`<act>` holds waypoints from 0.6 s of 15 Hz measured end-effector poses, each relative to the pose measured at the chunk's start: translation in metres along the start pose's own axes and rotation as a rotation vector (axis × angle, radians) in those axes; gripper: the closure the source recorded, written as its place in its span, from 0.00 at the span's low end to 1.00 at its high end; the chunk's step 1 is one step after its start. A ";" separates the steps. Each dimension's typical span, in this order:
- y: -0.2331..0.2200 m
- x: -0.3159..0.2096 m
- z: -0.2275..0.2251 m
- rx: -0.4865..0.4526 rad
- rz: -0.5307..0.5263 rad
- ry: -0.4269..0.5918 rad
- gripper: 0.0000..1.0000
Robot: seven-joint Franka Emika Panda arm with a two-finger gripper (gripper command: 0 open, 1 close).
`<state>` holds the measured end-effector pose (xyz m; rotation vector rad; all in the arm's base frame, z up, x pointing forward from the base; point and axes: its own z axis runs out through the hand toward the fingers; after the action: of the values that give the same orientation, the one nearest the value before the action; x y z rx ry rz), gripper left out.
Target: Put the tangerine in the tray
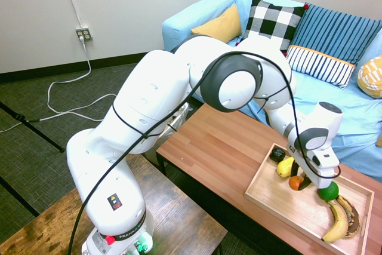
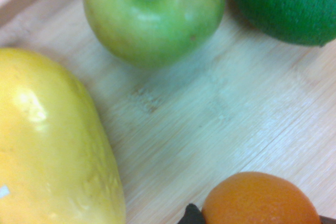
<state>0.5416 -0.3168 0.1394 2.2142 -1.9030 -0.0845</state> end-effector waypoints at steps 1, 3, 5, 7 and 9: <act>0.000 -0.003 0.013 -0.010 0.000 -0.004 1.00; 0.002 -0.006 0.033 -0.023 0.003 -0.008 1.00; 0.003 -0.007 0.041 -0.025 0.009 -0.014 0.00; 0.003 -0.005 0.041 -0.022 0.015 -0.018 0.00; 0.004 -0.005 0.042 -0.018 0.016 -0.023 0.00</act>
<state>0.5294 -0.3182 0.0993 2.1956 -1.9239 -0.1245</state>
